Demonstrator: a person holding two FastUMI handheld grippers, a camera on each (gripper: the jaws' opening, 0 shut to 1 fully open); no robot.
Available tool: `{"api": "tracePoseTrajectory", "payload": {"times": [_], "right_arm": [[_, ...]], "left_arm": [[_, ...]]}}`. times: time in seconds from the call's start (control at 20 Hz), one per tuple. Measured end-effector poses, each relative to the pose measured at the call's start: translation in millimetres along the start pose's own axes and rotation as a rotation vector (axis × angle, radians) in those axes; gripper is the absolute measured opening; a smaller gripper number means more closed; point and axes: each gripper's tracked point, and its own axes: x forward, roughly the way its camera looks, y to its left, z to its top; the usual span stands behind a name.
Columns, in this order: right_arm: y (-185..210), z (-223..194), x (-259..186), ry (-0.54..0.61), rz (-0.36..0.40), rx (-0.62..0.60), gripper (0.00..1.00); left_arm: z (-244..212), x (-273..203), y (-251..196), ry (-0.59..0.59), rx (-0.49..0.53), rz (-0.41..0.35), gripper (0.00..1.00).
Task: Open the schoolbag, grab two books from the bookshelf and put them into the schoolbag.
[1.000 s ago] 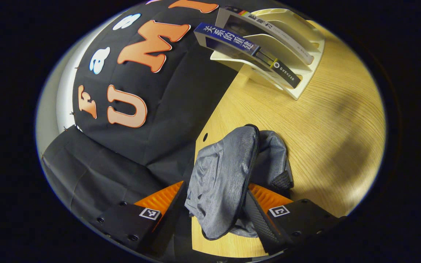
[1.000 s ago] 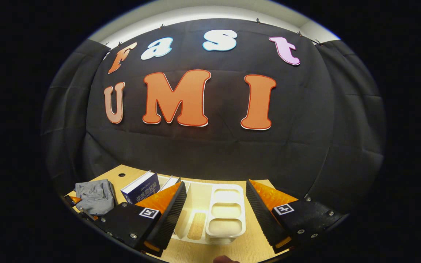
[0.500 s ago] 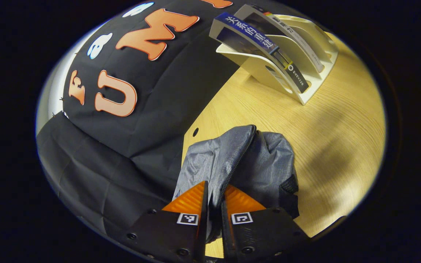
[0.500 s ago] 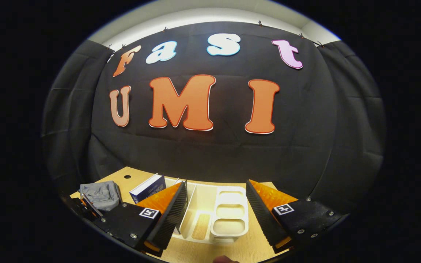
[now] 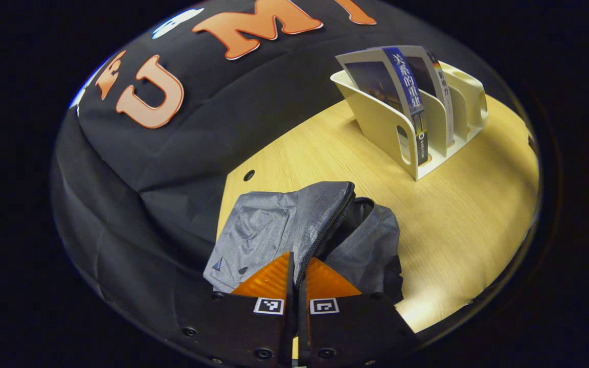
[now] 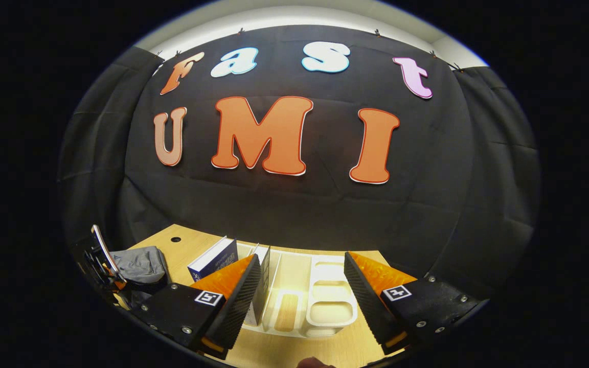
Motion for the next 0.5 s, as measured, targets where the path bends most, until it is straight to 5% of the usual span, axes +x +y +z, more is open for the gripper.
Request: {"api": "tracePoseTrajectory", "payload": {"times": [0.2,0.5], "right_arm": [[21.1,14.8,0.5,-0.001,-0.045,-0.002,0.98],[55.9,36.8,0.7,0.003,-0.078,-0.028,0.97]], "left_arm": [[7.2,-3.2,13.7,-0.024,-0.067,-0.16,0.05],[17.1,-5.3,49.7,-0.069,-0.158,-0.288,0.05]]}}
